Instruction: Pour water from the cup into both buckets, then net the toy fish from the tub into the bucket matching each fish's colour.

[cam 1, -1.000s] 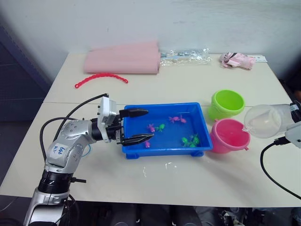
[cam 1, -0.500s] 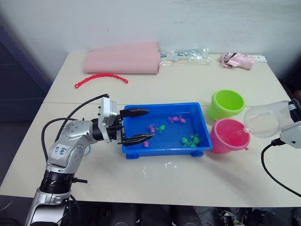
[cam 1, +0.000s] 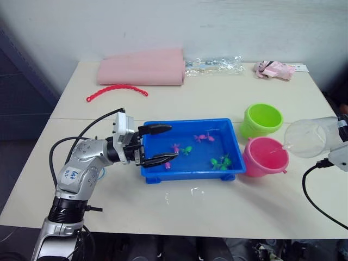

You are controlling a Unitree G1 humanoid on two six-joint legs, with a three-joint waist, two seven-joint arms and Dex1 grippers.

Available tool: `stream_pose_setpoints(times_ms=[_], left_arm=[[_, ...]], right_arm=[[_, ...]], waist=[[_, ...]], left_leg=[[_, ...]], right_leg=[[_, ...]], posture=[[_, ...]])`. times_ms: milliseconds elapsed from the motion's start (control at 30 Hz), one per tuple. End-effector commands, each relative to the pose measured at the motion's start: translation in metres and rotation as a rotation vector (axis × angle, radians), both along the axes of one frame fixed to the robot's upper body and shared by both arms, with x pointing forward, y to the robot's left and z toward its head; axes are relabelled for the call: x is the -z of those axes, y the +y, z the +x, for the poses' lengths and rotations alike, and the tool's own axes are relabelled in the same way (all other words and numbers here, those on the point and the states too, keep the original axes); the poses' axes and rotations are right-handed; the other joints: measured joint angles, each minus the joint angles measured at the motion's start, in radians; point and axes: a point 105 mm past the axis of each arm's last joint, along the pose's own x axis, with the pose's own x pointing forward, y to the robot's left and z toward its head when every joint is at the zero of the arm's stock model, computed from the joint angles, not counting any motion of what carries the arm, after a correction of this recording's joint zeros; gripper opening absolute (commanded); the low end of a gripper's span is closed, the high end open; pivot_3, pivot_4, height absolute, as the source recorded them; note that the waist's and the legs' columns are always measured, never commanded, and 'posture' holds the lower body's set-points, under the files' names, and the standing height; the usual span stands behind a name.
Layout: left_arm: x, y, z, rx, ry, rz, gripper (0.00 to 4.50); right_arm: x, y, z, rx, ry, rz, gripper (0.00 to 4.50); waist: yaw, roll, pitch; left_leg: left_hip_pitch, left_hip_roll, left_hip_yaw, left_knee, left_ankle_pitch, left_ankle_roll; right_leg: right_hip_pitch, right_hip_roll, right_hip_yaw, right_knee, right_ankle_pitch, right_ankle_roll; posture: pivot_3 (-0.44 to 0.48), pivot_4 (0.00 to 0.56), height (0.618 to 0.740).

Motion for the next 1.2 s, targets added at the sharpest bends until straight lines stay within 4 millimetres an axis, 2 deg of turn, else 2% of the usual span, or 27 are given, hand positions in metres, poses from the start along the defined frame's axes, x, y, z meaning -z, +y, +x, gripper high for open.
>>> stream_pose_setpoints(times_ms=[33, 167, 333, 433, 500, 667, 767, 933, 1067, 1200], left_arm=[[-0.01, 0.004, -0.002, -0.009, -0.048, -0.026, 4.5], [-0.013, 0.006, -0.002, -0.019, -0.059, -0.033, 4.5], [-0.014, 0.007, -0.003, -0.022, -0.062, -0.03, 4.5], [-0.017, 0.006, -0.002, -0.026, -0.063, -0.037, 4.5], [-0.02, 0.005, 0.0, -0.025, -0.062, -0.052, 4.5], [-0.027, 0.001, 0.007, -0.025, -0.075, -0.057, 4.5], [-0.033, -0.001, 0.018, -0.056, -0.101, -0.049, 4.5], [-0.046, -0.014, 0.032, -0.089, -0.102, -0.074, 4.5], [-0.046, -0.022, 0.037, -0.099, -0.108, -0.053, 4.5], [-0.045, -0.026, 0.037, -0.103, -0.108, -0.049, 4.5]], right_arm=[[-0.004, -0.002, -0.001, -0.053, -0.025, 0.158, 0.09], [-0.006, -0.008, -0.005, -0.043, -0.049, 0.26, 0.09], [-0.009, -0.021, 0.0, -0.07, -0.051, 0.531, 0.09], [-0.01, -0.026, 0.014, -0.101, -0.029, 0.797, 0.09], [-0.012, -0.026, 0.025, -0.103, 0.011, 0.857, 0.09], [-0.028, -0.023, 0.051, -0.091, 0.06, 0.799, 0.09], [-0.032, -0.027, 0.071, -0.008, 0.102, 0.787, 0.09], [-0.046, -0.027, 0.09, 0.087, 0.082, 0.591, 0.09], [-0.059, -0.027, 0.099, 0.147, 0.05, 0.388, 0.09], [-0.07, -0.021, 0.103, 0.155, 0.013, 0.239, 0.09]], waist=[[0.0, 0.0, 0.0], [0.0, 0.0, 0.0], [0.0, 0.0, 0.0], [0.0, 0.0, 0.0], [-0.001, 0.0, 0.0], [0.0, 0.0, 0.0], [0.001, -0.001, 0.0], [0.002, -0.001, 0.0], [0.001, -0.001, 0.0], [-0.001, -0.001, 0.001]], left_leg=[[0.0, 0.0, 0.0, 0.0, 0.0, 0.0], [0.0, 0.0, 0.0, 0.0, 0.0, 0.0], [0.0, 0.0, 0.0, 0.001, 0.0, 0.001], [0.0, 0.0, 0.0, 0.002, 0.0, 0.001], [0.0, 0.0, 0.0, 0.003, 0.0, 0.001], [-0.001, 0.0, 0.0, 0.004, 0.001, 0.001], [-0.002, -0.001, 0.001, 0.005, 0.001, 0.002], [-0.009, -0.001, 0.002, 0.006, 0.001, 0.002], [-0.017, -0.001, 0.002, 0.01, 0.001, 0.002], [-0.018, -0.001, 0.002, 0.011, 0.001, 0.002]], right_leg=[[0.0, 0.0, 0.0, 0.0, 0.0, 0.0], [0.0, 0.0, 0.0, 0.002, 0.0, 0.0], [0.0, -0.001, 0.0, 0.006, 0.0, 0.0], [0.0, -0.001, 0.0, 0.006, 0.0, 0.0], [0.0, -0.001, 0.0, 0.006, 0.0, 0.0], [-0.001, -0.001, 0.0, 0.007, 0.0, 0.0], [-0.003, -0.002, 0.001, 0.007, 0.0, 0.0], [-0.011, -0.002, 0.001, 0.013, 0.0, 0.0], [-0.018, -0.002, 0.001, 0.014, 0.001, 0.001], [-0.019, -0.001, 0.001, 0.014, 0.001, 0.001]], posture=[[0.0, 0.15, 0.74], [0.0, 0.15, 0.74], [0.0, 0.15, 0.74], [0.0, 0.15, 0.74], [0.0, 0.15, 0.74], [0.0, 0.15, 0.74], [0.0, 0.15, 0.74], [0.0, 0.15, 0.74], [0.0, 0.15, 0.74], [0.0, 0.15, 0.74]])
